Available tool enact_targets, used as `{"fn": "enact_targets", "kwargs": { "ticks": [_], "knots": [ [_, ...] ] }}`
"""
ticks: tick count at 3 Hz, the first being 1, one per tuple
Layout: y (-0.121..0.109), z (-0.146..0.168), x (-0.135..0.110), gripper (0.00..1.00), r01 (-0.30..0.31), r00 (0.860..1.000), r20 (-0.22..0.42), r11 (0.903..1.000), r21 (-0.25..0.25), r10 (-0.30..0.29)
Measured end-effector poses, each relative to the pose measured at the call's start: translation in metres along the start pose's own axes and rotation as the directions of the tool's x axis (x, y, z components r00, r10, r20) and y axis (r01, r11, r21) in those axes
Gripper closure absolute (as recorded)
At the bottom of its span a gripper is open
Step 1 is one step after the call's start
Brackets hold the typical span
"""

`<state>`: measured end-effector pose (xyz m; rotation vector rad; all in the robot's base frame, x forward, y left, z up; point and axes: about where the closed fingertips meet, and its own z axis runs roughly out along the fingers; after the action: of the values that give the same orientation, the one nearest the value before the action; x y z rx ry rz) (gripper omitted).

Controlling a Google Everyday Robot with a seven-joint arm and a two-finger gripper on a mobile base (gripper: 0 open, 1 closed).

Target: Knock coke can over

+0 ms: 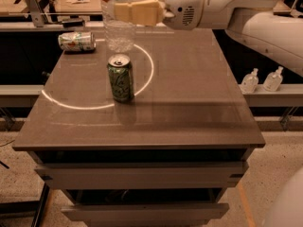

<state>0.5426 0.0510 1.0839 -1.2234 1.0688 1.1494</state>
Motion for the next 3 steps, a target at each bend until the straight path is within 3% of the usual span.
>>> {"fn": "enact_targets", "kwargs": {
  "ticks": [1, 3],
  "knots": [
    [-0.001, 0.020, 0.019, 1.00, -0.016, 1.000, -0.012, 0.9993, -0.034, 0.016],
    [-0.016, 0.022, 0.037, 1.00, -0.046, 0.998, -0.034, 0.9986, -0.025, 0.045]
  ]
}}
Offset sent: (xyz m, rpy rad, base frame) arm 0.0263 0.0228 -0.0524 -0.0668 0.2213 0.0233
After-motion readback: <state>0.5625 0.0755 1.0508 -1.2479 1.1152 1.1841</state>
